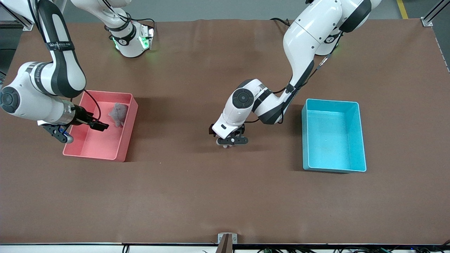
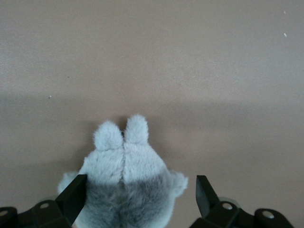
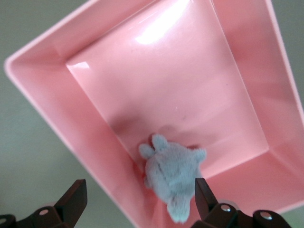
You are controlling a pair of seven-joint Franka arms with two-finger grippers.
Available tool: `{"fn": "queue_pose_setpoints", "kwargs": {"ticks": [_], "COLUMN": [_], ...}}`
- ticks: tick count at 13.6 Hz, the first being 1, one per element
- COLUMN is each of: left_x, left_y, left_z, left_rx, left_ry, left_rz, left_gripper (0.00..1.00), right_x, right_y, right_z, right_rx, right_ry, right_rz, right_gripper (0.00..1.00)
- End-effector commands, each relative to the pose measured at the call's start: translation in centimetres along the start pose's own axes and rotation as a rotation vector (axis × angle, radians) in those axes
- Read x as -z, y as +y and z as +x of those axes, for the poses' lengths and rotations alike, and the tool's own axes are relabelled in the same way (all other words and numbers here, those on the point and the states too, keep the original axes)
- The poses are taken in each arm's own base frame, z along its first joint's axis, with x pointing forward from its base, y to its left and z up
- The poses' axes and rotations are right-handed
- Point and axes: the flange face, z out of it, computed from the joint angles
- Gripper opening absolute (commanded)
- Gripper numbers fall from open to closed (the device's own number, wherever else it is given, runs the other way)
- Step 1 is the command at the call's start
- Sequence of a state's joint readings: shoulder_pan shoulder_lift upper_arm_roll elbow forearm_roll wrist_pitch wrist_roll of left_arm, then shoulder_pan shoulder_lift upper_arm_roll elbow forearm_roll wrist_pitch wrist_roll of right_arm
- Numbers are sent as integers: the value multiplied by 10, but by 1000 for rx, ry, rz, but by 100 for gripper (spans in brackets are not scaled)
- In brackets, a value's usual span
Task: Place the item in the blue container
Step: 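Grasp the plush with the left gripper while the right gripper grasps another plush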
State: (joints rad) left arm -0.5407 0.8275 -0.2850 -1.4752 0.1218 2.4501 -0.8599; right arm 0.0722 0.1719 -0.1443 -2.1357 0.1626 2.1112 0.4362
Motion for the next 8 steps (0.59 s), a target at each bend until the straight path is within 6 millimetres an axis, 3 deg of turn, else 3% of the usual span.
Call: {"fn": "queue_pose_setpoints", "kwargs": {"ticks": [1,8], "left_x": [3,-21], "left_y": [7,-3], "left_z": [1,-18], "left_rx": [-41,-64], "left_ry": [37,-16], "left_rz": [16,72], "left_gripper": [100,100], "right_x": [-45,-100], "right_y": [10,16], "right_z": [-8,-13], "right_rx": [8,44], "right_ry": [12,-86], "right_rz": [1,-64], "right_gripper": [100,100]}}
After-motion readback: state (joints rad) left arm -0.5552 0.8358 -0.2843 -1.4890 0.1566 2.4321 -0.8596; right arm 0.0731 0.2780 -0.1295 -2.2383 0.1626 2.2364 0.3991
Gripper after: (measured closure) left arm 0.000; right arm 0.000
